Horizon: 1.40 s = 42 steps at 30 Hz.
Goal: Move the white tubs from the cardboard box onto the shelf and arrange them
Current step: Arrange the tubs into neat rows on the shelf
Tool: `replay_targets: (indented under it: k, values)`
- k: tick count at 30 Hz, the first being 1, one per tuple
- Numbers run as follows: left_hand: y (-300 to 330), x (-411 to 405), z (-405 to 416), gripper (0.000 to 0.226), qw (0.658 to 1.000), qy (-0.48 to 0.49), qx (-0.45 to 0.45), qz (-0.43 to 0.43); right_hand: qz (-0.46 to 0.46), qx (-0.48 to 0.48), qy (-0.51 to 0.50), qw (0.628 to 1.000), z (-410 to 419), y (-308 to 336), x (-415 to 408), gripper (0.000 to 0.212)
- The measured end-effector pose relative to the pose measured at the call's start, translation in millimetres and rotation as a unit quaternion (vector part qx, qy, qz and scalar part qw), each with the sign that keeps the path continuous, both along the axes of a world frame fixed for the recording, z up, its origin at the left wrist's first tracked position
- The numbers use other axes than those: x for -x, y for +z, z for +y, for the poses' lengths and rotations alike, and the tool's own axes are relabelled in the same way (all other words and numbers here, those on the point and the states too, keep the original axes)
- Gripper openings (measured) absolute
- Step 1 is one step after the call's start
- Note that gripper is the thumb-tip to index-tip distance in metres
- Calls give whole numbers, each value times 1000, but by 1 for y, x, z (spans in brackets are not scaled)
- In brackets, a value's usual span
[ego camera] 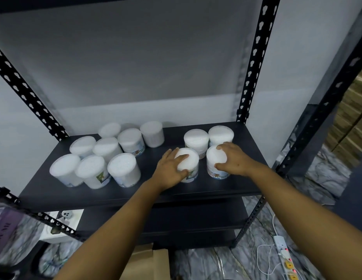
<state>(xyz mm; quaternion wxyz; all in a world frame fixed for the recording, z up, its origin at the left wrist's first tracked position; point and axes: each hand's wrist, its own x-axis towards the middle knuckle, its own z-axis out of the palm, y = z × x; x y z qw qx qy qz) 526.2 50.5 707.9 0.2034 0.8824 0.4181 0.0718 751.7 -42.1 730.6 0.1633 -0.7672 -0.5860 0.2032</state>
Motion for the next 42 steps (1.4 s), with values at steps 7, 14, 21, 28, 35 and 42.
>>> replay_targets:
  k: [7,14,21,28,35,42]
  values:
    - [-4,-4,-2,63,999,22,-46,-14,-24,-7,-16,1000,0,-1,-4,75]
    - [-1,-11,2,54,1000,-12,-21,-12,-9,-10,2,1000,5,-4,-7,73]
    - [-2,-16,-5,58,1000,0,-22,-15,-25,-2,14,1000,8,-5,-9,74]
    - [-6,-21,-11,62,998,19,-60,-20,-48,-2,2,999,7,-6,-14,80]
    - [-6,-25,-11,60,998,13,-47,-40,-46,0,13,999,7,-6,-16,76]
    - [-6,-33,-15,62,997,8,4,-73,-39,-3,15,999,1,-1,-22,78]
